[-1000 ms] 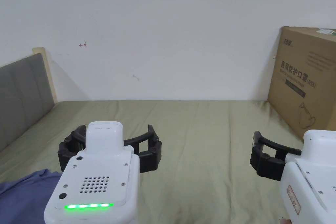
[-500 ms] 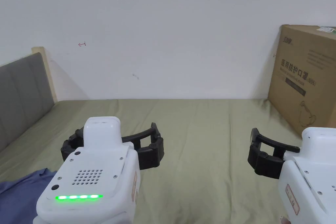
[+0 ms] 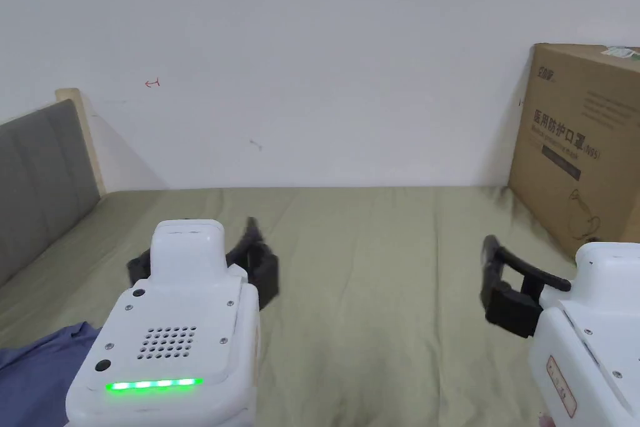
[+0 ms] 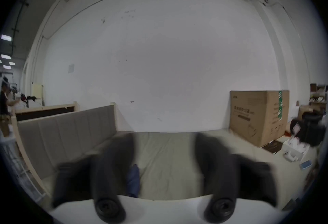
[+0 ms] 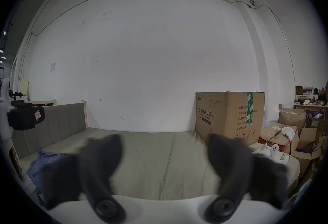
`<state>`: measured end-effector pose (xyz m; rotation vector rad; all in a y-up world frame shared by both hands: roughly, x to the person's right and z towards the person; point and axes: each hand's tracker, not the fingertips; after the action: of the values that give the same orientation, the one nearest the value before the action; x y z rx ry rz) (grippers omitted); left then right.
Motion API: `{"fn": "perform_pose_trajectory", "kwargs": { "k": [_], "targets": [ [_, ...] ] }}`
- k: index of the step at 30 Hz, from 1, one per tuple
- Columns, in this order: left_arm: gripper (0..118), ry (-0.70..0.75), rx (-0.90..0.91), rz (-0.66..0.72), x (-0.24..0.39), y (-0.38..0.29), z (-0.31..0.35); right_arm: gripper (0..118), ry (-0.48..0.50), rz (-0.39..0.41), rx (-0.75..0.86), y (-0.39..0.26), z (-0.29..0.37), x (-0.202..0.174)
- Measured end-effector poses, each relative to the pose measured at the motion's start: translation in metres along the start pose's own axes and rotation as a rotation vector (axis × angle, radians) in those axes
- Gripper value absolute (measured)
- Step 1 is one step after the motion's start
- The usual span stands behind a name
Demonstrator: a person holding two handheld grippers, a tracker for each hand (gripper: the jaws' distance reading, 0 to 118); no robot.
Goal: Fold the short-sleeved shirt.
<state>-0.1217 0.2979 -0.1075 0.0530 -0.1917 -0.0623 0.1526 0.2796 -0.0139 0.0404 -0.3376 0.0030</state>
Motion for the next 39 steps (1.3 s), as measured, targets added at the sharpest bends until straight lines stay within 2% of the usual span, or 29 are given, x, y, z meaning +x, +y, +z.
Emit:
{"fn": "perform_pose_trajectory", "kwargs": {
  "k": [1, 2, 3, 5, 6, 8, 12, 15, 17, 20, 24, 27, 29, 33, 36, 39],
  "targets": [
    [16, 0.026, -0.032, -0.034, 0.001, -0.001, -0.004, 55, -0.017, 0.001, 0.002, -0.001, -0.001, 0.000],
    [0, 0.055, -0.074, -0.056, 0.001, -0.003, -0.008, 11, -0.049, 0.007, -0.024, -0.002, -0.005, 0.002],
    [0, 0.036, -0.069, -0.036, -0.001, -0.004, -0.009, 0, -0.049, -0.004, -0.052, -0.004, -0.008, 0.004],
    [0, -0.060, -0.113, 0.060, -0.010, -0.006, -0.010, 0, 0.034, -0.096, -0.108, -0.008, -0.012, 0.016],
    [0, -0.056, -0.133, 0.071, -0.010, -0.008, -0.012, 0, 0.025, -0.105, -0.119, -0.010, -0.012, 0.017],
    [0, -0.049, -0.142, 0.061, -0.009, -0.009, -0.014, 0, -0.008, -0.082, -0.112, -0.014, -0.010, 0.019],
    [0, -0.060, -0.175, 0.087, -0.017, -0.012, -0.019, 0, -0.004, -0.062, -0.119, -0.016, -0.011, 0.017],
    [0, -0.060, -0.183, 0.111, -0.043, -0.015, -0.013, 0, 0.021, -0.055, -0.135, -0.018, -0.017, 0.000],
    [0, 0.002, -0.182, 0.093, -0.072, -0.017, -0.004, 0, 0.085, -0.070, -0.162, -0.022, -0.024, -0.024],
    [0, 0.119, -0.180, 0.043, -0.122, -0.024, 0.013, 0, 0.200, -0.049, -0.194, -0.026, -0.032, -0.074],
    [0, 0.284, -0.208, 0.020, -0.187, -0.030, 0.046, 0, 0.408, -0.020, -0.215, -0.031, -0.032, -0.151],
    [0, 0.336, -0.220, 0.038, -0.209, -0.038, 0.067, 0, 0.490, -0.037, -0.215, -0.032, -0.029, -0.186],
    [0, 0.360, -0.233, 0.036, -0.218, -0.041, 0.076, 0, 0.506, -0.053, -0.224, -0.031, -0.030, -0.201],
    [0, 0.372, -0.246, 0.024, -0.220, -0.047, 0.080, 0, 0.527, -0.077, -0.248, -0.029, -0.036, -0.208],
    [0, 0.393, -0.252, 0.010, -0.220, -0.048, 0.072, 0, 0.529, -0.069, -0.252, -0.030, -0.038, -0.199],
    [0, 0.306, -0.267, 0.145, -0.238, -0.040, 0.048, 0, 0.519, -0.036, -0.252, -0.037, -0.041, -0.191]
  ]
}}
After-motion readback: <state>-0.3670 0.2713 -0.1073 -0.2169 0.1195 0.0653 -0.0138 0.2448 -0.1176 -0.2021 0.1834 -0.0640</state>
